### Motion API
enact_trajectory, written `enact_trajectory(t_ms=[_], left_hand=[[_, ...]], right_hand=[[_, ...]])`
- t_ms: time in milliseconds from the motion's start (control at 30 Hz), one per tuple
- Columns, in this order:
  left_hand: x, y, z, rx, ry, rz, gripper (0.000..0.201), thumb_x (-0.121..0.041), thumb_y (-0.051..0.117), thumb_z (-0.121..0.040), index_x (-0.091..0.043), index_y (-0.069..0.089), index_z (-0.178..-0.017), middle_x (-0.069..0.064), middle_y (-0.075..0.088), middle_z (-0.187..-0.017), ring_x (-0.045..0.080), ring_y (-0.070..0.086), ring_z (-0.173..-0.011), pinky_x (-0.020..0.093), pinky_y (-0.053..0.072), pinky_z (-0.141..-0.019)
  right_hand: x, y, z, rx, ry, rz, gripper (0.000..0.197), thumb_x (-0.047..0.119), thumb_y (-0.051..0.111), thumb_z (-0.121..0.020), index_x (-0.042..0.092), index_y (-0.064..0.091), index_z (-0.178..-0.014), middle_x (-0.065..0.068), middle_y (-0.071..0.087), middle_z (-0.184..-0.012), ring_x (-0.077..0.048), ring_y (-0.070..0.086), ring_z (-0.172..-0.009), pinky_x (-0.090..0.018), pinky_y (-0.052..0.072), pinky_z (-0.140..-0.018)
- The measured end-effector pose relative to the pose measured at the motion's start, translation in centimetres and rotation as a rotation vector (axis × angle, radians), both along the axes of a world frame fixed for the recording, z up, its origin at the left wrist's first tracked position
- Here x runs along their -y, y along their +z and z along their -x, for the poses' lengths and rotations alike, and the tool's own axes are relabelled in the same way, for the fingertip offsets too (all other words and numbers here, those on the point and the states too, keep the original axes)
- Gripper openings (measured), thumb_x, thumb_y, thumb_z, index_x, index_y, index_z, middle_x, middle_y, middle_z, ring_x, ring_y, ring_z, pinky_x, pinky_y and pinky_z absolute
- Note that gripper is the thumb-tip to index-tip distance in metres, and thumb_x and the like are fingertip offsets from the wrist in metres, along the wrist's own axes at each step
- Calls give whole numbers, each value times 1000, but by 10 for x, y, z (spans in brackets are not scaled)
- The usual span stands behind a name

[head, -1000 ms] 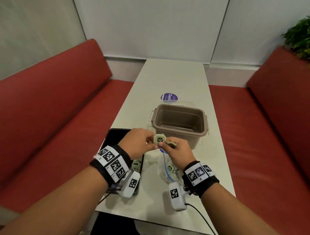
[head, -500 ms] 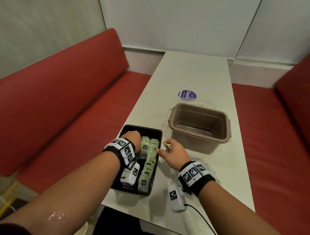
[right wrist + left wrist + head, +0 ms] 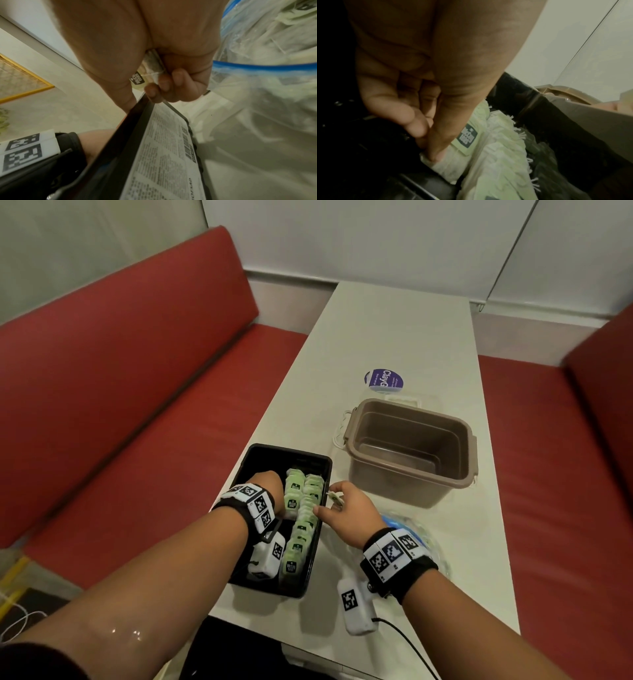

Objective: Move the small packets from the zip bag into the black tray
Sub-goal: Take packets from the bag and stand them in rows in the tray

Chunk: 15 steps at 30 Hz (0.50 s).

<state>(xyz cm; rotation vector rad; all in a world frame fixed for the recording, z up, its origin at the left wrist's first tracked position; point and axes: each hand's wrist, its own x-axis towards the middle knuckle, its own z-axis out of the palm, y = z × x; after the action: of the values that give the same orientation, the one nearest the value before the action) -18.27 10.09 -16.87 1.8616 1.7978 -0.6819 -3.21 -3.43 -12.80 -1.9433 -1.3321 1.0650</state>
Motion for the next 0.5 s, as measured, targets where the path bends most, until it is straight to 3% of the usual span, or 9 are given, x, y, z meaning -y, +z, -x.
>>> enact_trajectory(t_ms=[100, 133, 200, 267, 367, 433, 500], left_hand=[[-1, -9, 3, -21, -4, -37, 59, -46, 89, -49, -12, 67, -91, 8, 69, -82, 29, 68, -76, 36, 56, -74], [0, -3, 3, -15, 4, -20, 57, -44, 90, -49, -12, 69, -92, 8, 70, -82, 29, 69, -76, 35, 56, -73], [7, 15, 5, 22, -21, -27, 35, -33, 87, -64, -11, 68, -83, 6, 69, -80, 24, 68, -74, 29, 53, -64], [14, 42, 8, 89, -43, -94, 29, -30, 87, -65, -13, 69, -80, 4, 69, -79, 21, 67, -72, 29, 55, -64], [14, 57, 16, 235, -87, -189, 35, -30, 85, -71, -15, 73, -99, 1, 72, -96, 20, 68, -90, 34, 56, -84], [15, 69, 20, 428, -85, -177, 37, -27, 87, -71, -17, 71, -103, -4, 72, -94, 14, 68, -88, 29, 54, -83], [20, 84, 21, 628, -125, -119, 40, -25, 89, -68, -20, 70, -103, -6, 72, -90, 6, 66, -78, 21, 52, -75]], right_hand=[[0, 3, 0, -5, 0, -7, 46, 37, 74, -84, 22, 50, -122, 6, 61, -94, -9, 60, -82, -22, 44, -66], [0, 3, 0, -20, -6, -11, 42, 36, 72, -86, 22, 49, -119, 7, 61, -89, -8, 60, -77, -20, 43, -61], [0, 3, 0, -41, -35, -36, 28, 33, 64, -92, 21, 46, -109, 5, 59, -81, -10, 56, -67, -22, 38, -54], [0, 4, -2, -149, -100, -76, 12, 29, 52, -94, 22, 43, -95, 1, 54, -76, -15, 48, -62, -26, 35, -55], [-1, 10, -3, -320, -157, -116, 14, 21, 42, -90, 25, 42, -77, -9, 48, -71, -15, 40, -59, -30, 33, -57], [-3, 17, -2, -318, -136, -150, 16, 25, 45, -83, 30, 50, -70, -19, 58, -77, -17, 47, -62, -35, 37, -60], [-5, 23, -2, -281, -94, -226, 8, 26, 55, -87, 27, 57, -79, -12, 65, -83, -17, 55, -69, -41, 46, -66]])
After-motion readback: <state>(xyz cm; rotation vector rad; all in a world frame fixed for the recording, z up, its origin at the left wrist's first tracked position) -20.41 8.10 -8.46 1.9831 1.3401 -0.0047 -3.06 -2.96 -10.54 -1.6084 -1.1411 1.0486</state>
